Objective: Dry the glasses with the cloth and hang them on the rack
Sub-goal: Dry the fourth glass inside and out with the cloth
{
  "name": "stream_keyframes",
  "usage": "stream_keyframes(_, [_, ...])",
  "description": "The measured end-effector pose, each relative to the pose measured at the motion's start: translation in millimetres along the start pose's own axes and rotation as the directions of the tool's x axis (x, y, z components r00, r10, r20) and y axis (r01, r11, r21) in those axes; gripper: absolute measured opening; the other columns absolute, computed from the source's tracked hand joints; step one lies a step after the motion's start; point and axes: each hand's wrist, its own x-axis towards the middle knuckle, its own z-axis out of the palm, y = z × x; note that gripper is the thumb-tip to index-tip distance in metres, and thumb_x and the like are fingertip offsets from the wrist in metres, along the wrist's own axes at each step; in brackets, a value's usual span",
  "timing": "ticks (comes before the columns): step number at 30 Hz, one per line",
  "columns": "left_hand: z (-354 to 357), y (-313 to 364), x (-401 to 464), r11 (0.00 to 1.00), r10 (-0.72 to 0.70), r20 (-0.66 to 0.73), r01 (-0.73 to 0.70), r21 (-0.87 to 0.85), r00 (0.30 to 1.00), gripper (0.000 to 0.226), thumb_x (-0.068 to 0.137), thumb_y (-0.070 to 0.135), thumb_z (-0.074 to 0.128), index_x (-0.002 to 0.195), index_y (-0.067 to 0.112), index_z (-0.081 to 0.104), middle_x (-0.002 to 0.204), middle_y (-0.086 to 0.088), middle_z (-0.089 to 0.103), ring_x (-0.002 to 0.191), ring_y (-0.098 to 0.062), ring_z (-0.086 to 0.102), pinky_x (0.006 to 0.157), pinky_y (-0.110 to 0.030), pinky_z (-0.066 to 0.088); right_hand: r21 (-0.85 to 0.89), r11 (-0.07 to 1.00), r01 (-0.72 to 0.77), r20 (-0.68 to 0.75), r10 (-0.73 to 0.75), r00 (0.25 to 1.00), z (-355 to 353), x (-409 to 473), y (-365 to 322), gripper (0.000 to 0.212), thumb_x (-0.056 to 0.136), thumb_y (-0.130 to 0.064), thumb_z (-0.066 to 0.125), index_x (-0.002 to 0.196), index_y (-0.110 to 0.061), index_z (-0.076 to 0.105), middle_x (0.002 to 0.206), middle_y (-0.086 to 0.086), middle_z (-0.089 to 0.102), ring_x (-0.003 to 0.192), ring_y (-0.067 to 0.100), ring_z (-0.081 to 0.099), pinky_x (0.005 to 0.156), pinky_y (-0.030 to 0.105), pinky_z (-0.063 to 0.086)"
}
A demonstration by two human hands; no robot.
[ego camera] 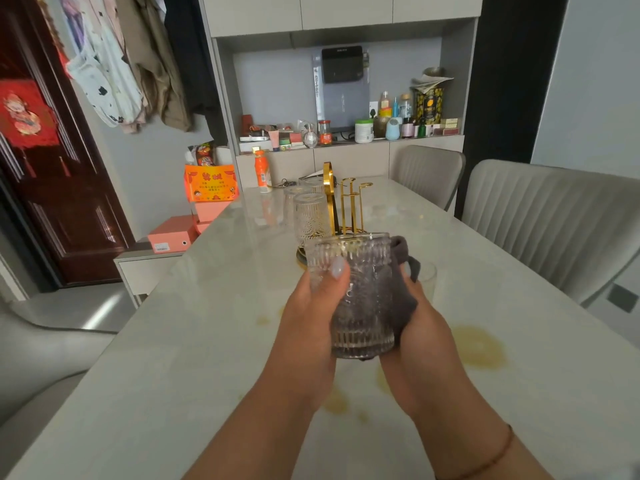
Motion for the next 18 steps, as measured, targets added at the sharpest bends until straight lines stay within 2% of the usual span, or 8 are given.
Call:
stream_keyframes(2, [-1,0,2,0.996,0.011,-0.061,-0.006,0.085,0.998,0.067,0.076,0.064,0.060,0.123,0.017,0.062,0.117,-0.012,0.071,0.103,-0.029,0.070,0.072,-0.041,0.057,-0.070,0.993,0.100,-0.053,-0.104,0.993,0,-3,1,0.037,0.095,-0.046,0.043,0.128,-0.034,0.054,0.106,-0.005,0.071,0.081,0.014,0.066,0.061,0.032,0.050])
stream_keyframes(3, [-2,0,2,0.991,0.045,-0.110,-0.030,0.129,0.993,0.068,0.078,0.068,0.058,0.121,0.016,0.062,0.115,-0.012,0.071,0.103,-0.029,0.069,0.076,-0.044,0.058,-0.133,0.978,0.162,-0.086,-0.175,0.981,0,-4,2,0.032,0.095,-0.047,0.046,0.125,-0.039,0.054,0.105,-0.006,0.069,0.079,0.013,0.063,0.058,0.028,0.046])
stream_keyframes(6, [0,-1,1,0.973,0.140,-0.207,-0.096,0.210,0.968,0.059,0.083,0.066,0.049,0.111,0.017,0.068,0.106,-0.004,0.075,0.104,-0.024,0.070,0.095,-0.048,0.053,-0.383,0.863,0.331,-0.096,-0.393,0.914,-1,-4,4,0.015,0.088,-0.049,0.051,0.102,-0.054,0.054,0.095,-0.021,0.067,0.090,0.004,0.063,0.074,0.029,0.049])
stream_keyframes(8, [3,-2,-3,0.978,0.135,-0.205,-0.096,0.187,0.969,0.055,0.088,0.066,0.045,0.110,0.021,0.069,0.109,-0.001,0.075,0.107,-0.020,0.069,0.100,-0.050,0.049,-0.420,0.828,0.372,-0.053,-0.432,0.900,3,-6,5,0.008,0.090,-0.046,0.052,0.096,-0.051,0.052,0.088,-0.031,0.066,0.086,-0.009,0.062,0.076,0.020,0.048])
stream_keyframes(11, [7,-6,-5,0.976,0.130,-0.179,-0.094,0.197,0.975,0.086,0.059,0.080,0.068,0.118,0.018,0.062,0.115,-0.006,0.071,0.110,-0.024,0.067,0.097,-0.050,0.051,-0.426,0.828,0.364,-0.024,-0.413,0.911,7,-8,5,0.020,0.084,-0.054,0.047,0.104,-0.057,0.046,0.096,-0.035,0.065,0.095,-0.011,0.061,0.083,0.018,0.048])
stream_keyframes(13, [5,-7,-4,0.983,0.117,-0.169,-0.090,0.159,0.979,0.085,0.051,0.060,0.083,0.118,0.014,0.061,0.113,-0.009,0.072,0.106,-0.026,0.070,0.090,-0.045,0.056,-0.396,0.864,0.310,-0.030,-0.350,0.936,5,-5,5,0.027,0.083,-0.059,0.045,0.110,-0.061,0.046,0.108,-0.025,0.065,0.107,0.002,0.061,0.092,0.031,0.048])
stream_keyframes(16, [-4,-2,0,0.998,0.050,-0.100,-0.046,0.034,0.994,0.073,0.054,0.036,0.083,0.120,0.010,0.062,0.112,-0.014,0.072,0.102,-0.031,0.071,0.082,-0.041,0.058,-0.286,0.950,0.126,-0.070,-0.152,0.986,2,-1,5,0.033,0.092,-0.049,0.045,0.122,-0.043,0.055,0.111,-0.007,0.070,0.102,0.016,0.067,0.075,0.033,0.052])
stream_keyframes(18, [-10,2,0,1.000,0.014,-0.031,-0.014,-0.013,0.999,0.073,0.058,0.035,0.080,0.123,0.009,0.061,0.115,-0.017,0.070,0.103,-0.032,0.070,0.085,-0.044,0.057,-0.259,0.964,0.061,-0.086,-0.086,0.993,-1,-1,2,0.021,0.098,-0.034,0.046,0.111,-0.035,0.063,0.100,-0.006,0.074,0.089,0.011,0.071,0.069,0.029,0.055])
